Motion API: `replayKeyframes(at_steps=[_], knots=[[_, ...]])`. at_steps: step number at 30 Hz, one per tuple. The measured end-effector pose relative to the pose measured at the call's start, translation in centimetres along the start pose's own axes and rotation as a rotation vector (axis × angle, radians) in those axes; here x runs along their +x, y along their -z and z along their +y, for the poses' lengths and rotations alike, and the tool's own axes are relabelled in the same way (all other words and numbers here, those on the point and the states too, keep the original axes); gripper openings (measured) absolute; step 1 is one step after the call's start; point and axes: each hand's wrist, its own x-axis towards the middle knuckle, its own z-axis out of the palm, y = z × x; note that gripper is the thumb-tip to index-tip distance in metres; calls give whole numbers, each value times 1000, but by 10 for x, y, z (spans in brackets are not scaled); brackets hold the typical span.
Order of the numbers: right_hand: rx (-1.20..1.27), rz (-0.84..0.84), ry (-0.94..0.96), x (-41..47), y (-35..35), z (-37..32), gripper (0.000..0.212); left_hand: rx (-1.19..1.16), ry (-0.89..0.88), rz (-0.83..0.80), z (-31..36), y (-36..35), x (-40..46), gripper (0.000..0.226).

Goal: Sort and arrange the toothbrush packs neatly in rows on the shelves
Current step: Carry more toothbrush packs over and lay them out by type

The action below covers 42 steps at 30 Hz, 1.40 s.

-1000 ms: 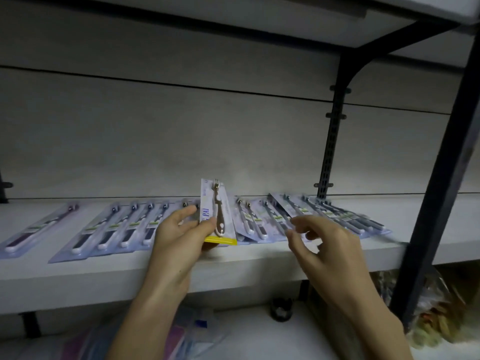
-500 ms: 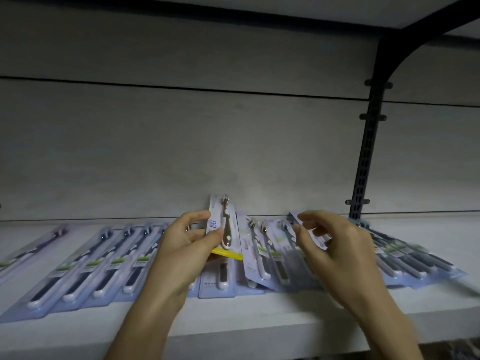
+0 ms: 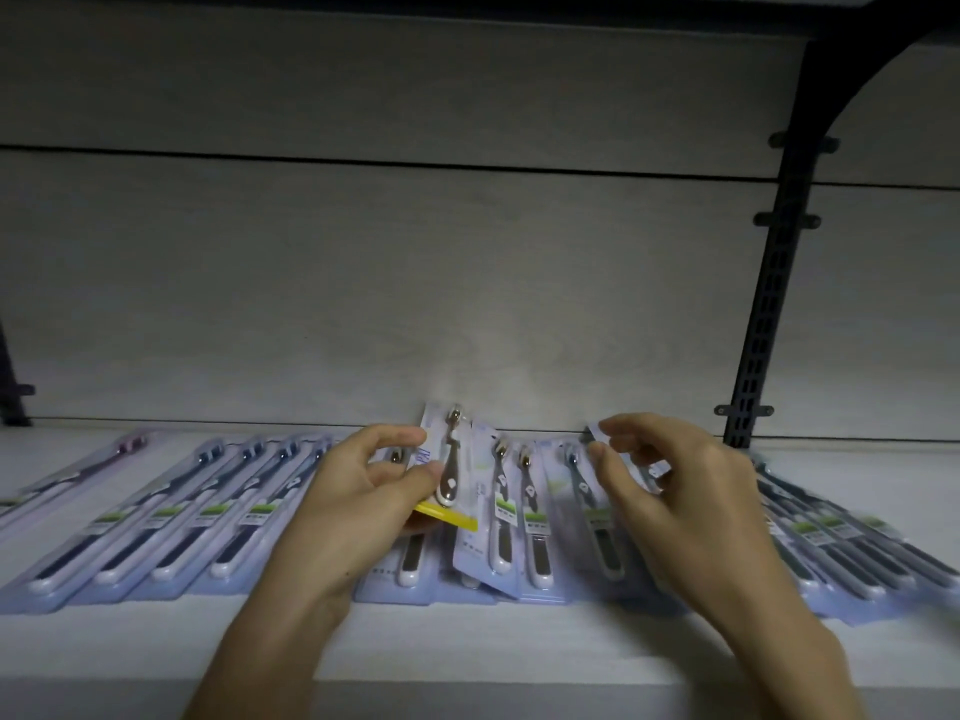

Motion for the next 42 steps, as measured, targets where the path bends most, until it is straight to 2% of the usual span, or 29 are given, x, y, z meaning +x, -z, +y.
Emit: replayKeyframes(at_steps=[9, 15, 18, 27, 33, 38, 42], knots=[[45, -38, 27, 2, -2, 1, 19, 225, 5, 54, -12, 2, -3, 20], [73, -69, 49, 0, -6, -1, 26, 609, -165, 215, -15, 0, -5, 15], [73, -86, 54, -1, -3, -1, 27, 767, -181, 250, -14, 0, -8, 15], [96, -125, 58, -5, 13, 0, 25, 851, -255, 306, -10, -12, -27, 19], [83, -220, 104, -14, 21, -3, 20, 992, -342, 304, -10, -27, -52, 22], [86, -262, 144, -27, 13, -12, 37, 1061, -410, 366, -19, -27, -78, 22], [72, -293, 210, -41, -1, -33, 33, 1160, -429, 418, -26, -17, -97, 24]])
